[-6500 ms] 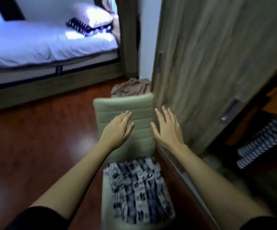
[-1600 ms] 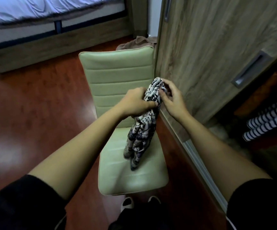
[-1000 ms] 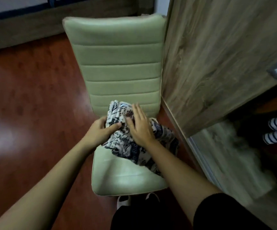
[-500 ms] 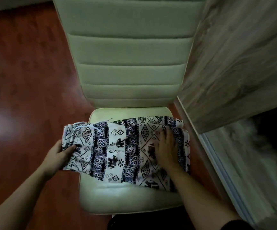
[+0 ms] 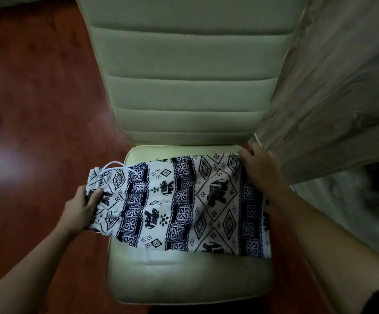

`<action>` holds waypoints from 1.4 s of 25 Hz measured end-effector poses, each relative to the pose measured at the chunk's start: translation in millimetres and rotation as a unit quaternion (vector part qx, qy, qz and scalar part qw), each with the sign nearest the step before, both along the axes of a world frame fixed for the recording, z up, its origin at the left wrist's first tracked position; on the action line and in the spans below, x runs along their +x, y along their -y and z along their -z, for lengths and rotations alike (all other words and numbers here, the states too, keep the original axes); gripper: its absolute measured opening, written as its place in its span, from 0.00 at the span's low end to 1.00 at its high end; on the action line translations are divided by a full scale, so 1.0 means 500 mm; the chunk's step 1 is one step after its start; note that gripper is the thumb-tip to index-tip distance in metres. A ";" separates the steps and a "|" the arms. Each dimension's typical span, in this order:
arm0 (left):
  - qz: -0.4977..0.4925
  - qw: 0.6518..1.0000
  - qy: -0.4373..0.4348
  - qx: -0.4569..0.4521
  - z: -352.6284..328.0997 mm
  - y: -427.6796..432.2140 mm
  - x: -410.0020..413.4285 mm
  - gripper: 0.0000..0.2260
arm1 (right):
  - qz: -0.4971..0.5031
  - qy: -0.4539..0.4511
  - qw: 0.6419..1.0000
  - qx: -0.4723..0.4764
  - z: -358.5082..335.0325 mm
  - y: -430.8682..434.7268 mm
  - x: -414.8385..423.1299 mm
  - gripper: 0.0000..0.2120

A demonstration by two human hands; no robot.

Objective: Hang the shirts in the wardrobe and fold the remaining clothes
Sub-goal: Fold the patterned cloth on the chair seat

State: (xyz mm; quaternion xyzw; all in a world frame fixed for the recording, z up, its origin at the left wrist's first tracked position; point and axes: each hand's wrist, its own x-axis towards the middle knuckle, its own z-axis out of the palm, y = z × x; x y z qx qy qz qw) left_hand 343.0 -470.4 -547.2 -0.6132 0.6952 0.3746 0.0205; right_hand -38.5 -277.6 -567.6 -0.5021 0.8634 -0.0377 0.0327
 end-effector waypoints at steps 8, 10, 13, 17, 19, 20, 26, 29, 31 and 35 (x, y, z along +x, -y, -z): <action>-0.008 1.000 0.022 -0.010 0.035 0.015 0.002 0.21 | -0.053 0.090 0.985 -0.135 0.057 -0.014 0.223 0.18; -0.007 0.999 0.050 -0.020 0.040 0.022 0.003 0.22 | -0.125 0.114 0.984 -0.052 0.073 -0.029 0.267 0.24; -0.009 0.997 0.075 -0.036 0.050 0.032 0.002 0.23 | -0.151 0.069 0.984 0.056 0.112 -0.075 0.240 0.34; -0.032 0.996 0.075 -0.039 0.050 0.026 0.004 0.24 | -0.169 0.073 0.977 0.104 0.096 -0.089 0.212 0.39; -0.047 0.997 0.049 -0.040 0.028 0.022 0.001 0.24 | -0.156 0.098 0.980 0.081 0.073 -0.068 0.246 0.35; -0.047 0.998 0.032 -0.031 0.011 0.023 -0.002 0.22 | -0.159 0.107 0.978 0.077 0.069 -0.057 0.267 0.33; 0.036 0.998 -0.002 -0.050 -0.140 0.001 -0.080 0.26 | -0.143 0.173 0.958 0.181 0.064 -0.024 0.318 0.35; 0.134 0.978 0.072 -0.140 -0.183 -0.093 -0.175 0.26 | -0.018 0.446 0.890 0.093 0.031 -0.006 0.298 0.31; 0.175 0.964 0.098 -0.176 -0.161 -0.176 -0.241 0.24 | 0.158 0.681 0.713 -0.061 -0.008 0.011 0.273 0.32; 0.194 0.966 0.088 -0.146 -0.057 -0.309 -0.302 0.31 | 0.238 0.772 0.583 -0.084 -0.047 0.034 0.212 0.29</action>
